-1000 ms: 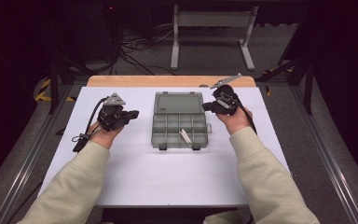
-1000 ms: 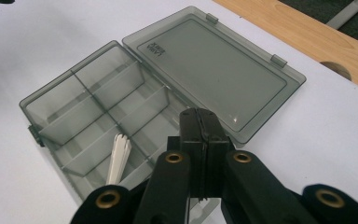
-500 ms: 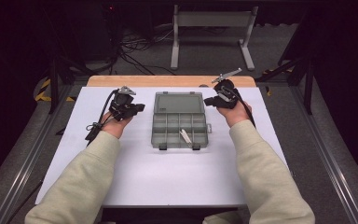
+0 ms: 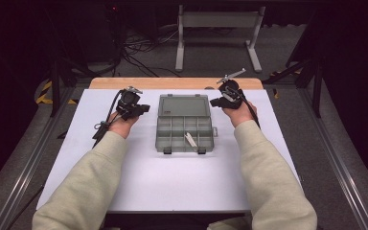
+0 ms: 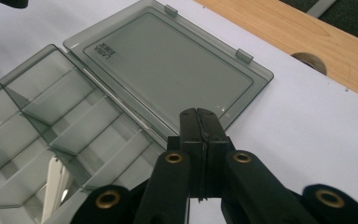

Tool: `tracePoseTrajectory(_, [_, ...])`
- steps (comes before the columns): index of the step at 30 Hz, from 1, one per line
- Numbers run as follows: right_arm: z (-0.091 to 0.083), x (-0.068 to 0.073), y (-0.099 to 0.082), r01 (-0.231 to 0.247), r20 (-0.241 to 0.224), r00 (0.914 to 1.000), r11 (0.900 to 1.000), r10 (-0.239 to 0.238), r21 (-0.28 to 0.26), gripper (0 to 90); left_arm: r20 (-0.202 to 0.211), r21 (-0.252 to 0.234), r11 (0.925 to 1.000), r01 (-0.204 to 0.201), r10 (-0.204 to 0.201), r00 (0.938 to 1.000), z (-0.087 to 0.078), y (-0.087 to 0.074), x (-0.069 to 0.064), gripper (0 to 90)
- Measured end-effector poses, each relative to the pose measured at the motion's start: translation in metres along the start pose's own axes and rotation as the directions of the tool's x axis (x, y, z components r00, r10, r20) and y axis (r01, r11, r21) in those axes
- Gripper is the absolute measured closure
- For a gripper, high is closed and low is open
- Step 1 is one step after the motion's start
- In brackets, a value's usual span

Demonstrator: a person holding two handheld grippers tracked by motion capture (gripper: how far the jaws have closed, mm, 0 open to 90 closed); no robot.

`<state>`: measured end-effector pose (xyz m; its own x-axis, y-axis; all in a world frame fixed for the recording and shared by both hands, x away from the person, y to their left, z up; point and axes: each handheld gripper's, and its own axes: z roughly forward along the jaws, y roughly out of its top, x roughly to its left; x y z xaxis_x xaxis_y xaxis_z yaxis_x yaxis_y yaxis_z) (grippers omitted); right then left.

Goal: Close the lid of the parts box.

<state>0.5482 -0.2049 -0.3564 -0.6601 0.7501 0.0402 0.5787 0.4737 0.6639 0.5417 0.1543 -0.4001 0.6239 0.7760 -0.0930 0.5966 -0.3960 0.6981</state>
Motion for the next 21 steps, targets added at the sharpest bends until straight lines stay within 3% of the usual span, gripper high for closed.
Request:
tracePoseTrajectory(4, [0.006,-0.005,-0.001,-0.011,0.009,0.9999,0.9998,0.011,0.014,90.0,0.006,0.01,0.9996,0.025,-0.025,0.9997,0.007,0.005,0.002,89.5])
tracePoseTrajectory(9, [0.012,-0.007,-0.001,-0.021,0.013,0.9997,0.9996,0.021,0.016,90.0,-0.009,0.013,0.9999,0.004,-0.003,1.0,0.01,0.009,0.001,89.5])
tracePoseTrajectory(21, [0.026,-0.013,-0.006,-0.032,0.021,0.9993,0.998,0.031,0.055,90.0,-0.016,0.045,0.9986,0.026,-0.026,0.9996,0.021,0.005,0.006,89.5])
